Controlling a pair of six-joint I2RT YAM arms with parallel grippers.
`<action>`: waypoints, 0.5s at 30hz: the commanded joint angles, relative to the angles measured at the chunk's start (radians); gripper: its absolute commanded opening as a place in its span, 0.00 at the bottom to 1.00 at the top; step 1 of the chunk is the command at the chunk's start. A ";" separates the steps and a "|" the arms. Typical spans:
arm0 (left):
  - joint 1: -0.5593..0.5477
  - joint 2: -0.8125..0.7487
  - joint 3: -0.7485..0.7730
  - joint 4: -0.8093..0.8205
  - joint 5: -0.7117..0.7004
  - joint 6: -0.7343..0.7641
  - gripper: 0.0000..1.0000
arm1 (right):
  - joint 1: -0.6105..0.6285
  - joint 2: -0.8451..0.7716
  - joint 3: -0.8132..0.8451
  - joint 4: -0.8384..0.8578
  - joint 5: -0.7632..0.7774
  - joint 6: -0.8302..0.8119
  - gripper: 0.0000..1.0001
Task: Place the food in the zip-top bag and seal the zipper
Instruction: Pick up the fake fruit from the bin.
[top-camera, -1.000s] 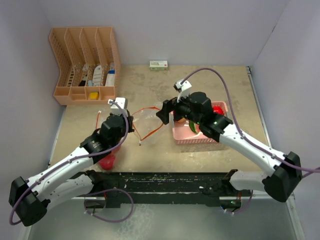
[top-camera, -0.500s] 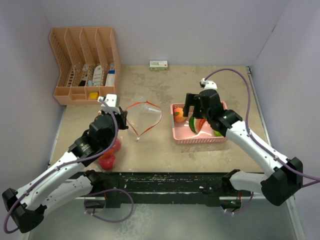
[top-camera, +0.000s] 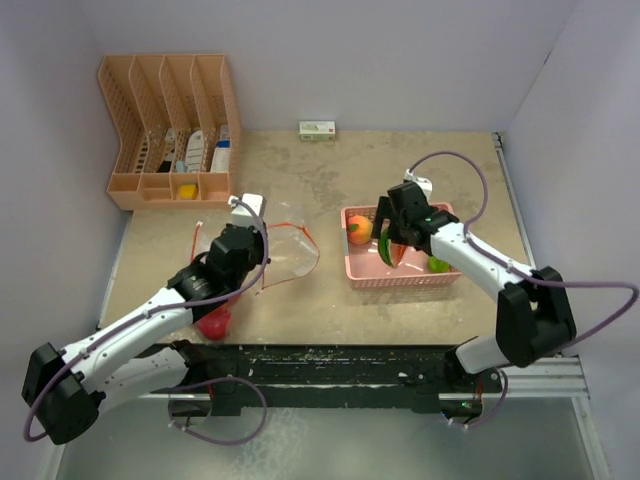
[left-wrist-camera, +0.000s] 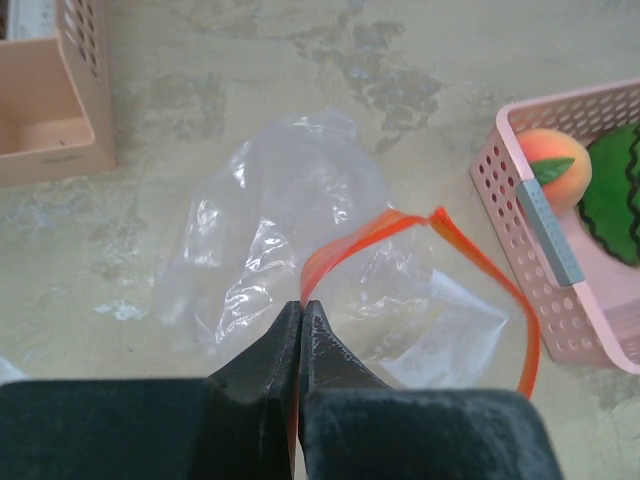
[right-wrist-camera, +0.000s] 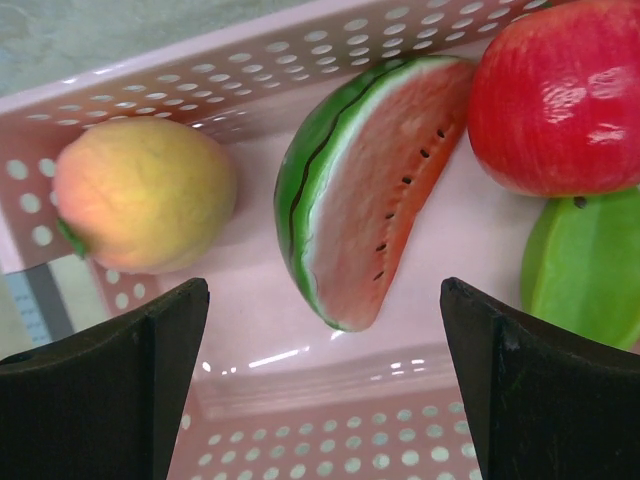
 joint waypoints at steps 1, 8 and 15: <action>0.003 0.037 -0.007 0.134 0.055 -0.025 0.00 | -0.001 0.085 0.006 0.046 0.061 0.059 0.99; 0.003 0.030 -0.015 0.159 0.091 -0.028 0.00 | -0.002 0.208 0.071 0.106 0.138 0.093 1.00; 0.003 -0.009 -0.022 0.147 0.098 -0.032 0.00 | -0.002 0.299 0.060 0.144 0.190 0.117 0.84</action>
